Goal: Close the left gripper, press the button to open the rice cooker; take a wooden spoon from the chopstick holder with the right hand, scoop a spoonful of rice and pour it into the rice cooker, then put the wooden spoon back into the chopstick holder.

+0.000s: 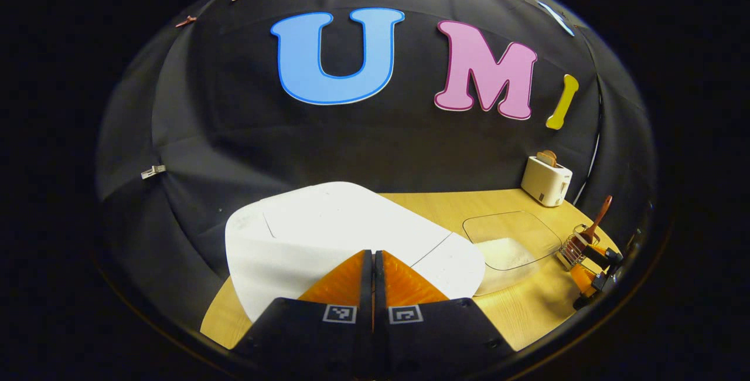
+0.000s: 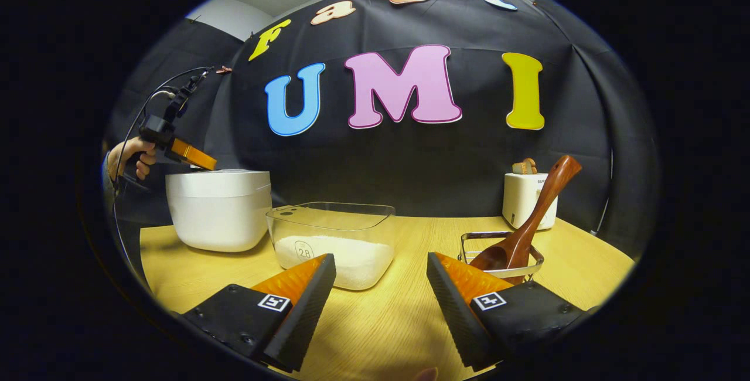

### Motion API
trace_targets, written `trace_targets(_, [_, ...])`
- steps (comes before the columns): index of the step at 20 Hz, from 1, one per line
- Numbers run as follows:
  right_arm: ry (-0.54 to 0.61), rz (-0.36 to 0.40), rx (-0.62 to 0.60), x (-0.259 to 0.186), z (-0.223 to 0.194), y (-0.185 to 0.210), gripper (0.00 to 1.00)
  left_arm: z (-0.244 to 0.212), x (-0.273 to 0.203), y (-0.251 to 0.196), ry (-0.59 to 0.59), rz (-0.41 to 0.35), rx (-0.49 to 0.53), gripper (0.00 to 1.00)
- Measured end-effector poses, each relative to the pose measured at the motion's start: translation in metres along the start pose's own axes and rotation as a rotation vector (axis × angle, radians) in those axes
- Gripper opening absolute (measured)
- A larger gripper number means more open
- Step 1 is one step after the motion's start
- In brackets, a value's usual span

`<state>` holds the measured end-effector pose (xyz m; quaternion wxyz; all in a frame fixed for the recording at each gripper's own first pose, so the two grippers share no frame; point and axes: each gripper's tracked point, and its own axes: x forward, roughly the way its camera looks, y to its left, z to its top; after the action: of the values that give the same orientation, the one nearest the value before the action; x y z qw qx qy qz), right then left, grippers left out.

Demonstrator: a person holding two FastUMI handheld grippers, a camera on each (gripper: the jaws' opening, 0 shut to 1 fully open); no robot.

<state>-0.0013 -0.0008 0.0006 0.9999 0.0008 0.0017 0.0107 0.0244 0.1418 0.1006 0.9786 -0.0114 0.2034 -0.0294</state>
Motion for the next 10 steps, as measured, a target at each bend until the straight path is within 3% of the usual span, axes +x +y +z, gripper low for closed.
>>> trace_targets(5, [0.001, 0.000, 0.001, -0.0001, -0.0007, 0.0002, 0.97, 0.0009, 0.0006, -0.0013, 0.065, -0.002, 0.041, 0.06])
trace_targets(6, [0.000, 0.000, 0.000, 0.0000, -0.0002, 0.0005, 0.97, 0.0007, 0.0005, -0.0015, 0.080, -0.012, 0.030, 0.10])
trace_targets(10, [0.000, -0.001, 0.000, -0.0002, -0.0002, 0.0000, 0.97, 0.0019, 0.0012, 0.0000, 0.170, -0.102, -0.069, 0.06])
